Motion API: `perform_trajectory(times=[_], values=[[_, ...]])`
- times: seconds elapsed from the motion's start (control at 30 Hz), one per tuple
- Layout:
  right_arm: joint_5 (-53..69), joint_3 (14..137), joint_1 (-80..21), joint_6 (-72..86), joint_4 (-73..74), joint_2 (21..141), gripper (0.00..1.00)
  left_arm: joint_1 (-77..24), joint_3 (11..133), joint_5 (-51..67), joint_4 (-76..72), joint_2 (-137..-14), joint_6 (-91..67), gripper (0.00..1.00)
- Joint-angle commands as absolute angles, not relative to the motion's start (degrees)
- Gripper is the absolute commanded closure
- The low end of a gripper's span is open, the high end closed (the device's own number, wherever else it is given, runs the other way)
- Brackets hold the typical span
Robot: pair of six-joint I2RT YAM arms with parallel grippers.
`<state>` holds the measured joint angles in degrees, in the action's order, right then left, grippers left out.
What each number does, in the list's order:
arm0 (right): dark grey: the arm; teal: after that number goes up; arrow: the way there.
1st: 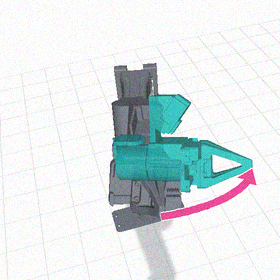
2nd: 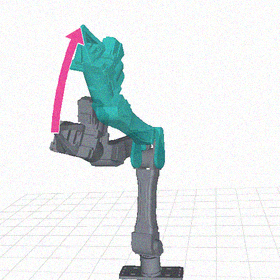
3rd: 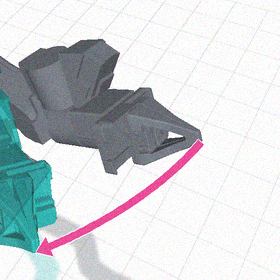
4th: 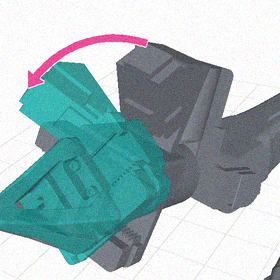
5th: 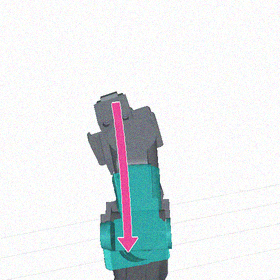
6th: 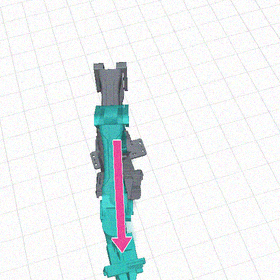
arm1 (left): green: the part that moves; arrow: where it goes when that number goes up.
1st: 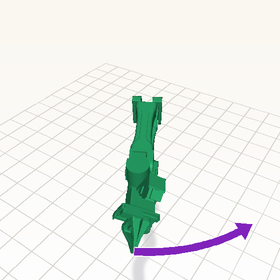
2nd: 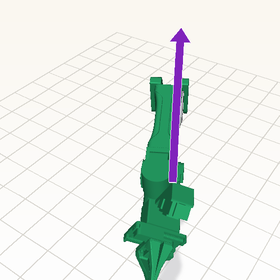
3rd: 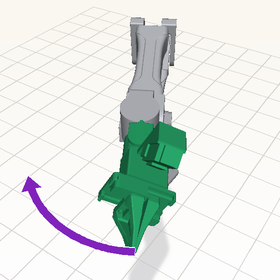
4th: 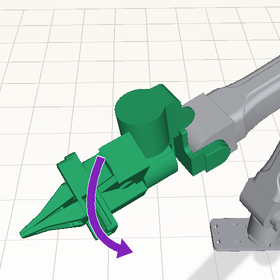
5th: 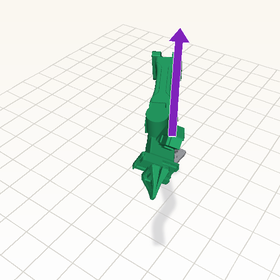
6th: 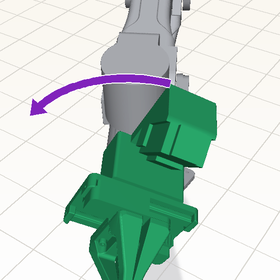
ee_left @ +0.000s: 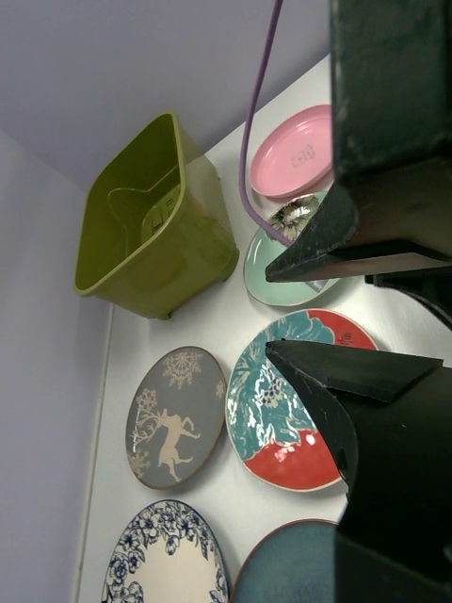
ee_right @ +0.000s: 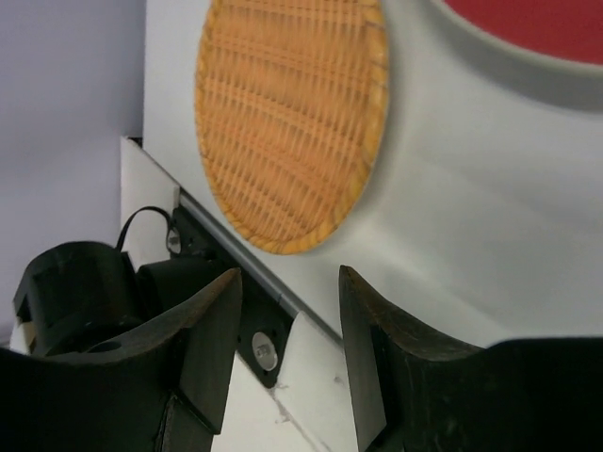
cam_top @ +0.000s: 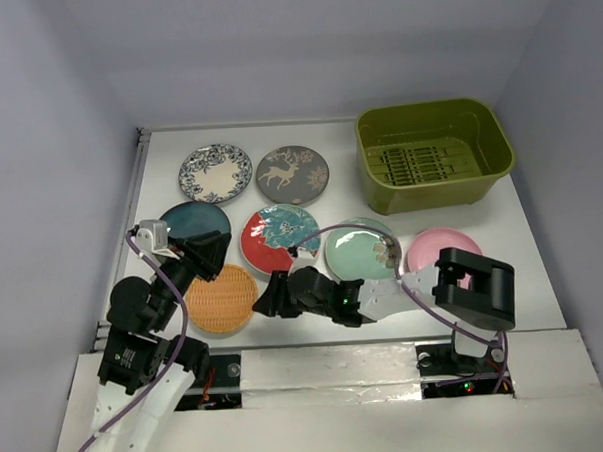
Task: Place the plates into the plastic bin on the countertop
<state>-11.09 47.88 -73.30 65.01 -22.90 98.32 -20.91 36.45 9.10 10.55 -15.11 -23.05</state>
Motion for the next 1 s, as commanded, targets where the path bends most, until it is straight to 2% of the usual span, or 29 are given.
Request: perform_trajectory(times=[0.0, 0.47, 0.97], values=[[-8.7, 50.7, -71.6, 66.1, -24.5, 100.9, 0.49, -21.1, 36.6, 8.7, 8.1, -14.0, -23.2, 0.72], [-1.5, 54.8, -67.1, 65.4, -30.0, 111.1, 0.52, -20.6, 36.6, 8.7, 8.0, -14.2, -23.1, 0.7], [-0.8, 54.0, -65.3, 67.1, -35.6, 113.6, 0.75, -20.0, 36.5, 9.1, 8.0, -15.1, -22.9, 0.69]])
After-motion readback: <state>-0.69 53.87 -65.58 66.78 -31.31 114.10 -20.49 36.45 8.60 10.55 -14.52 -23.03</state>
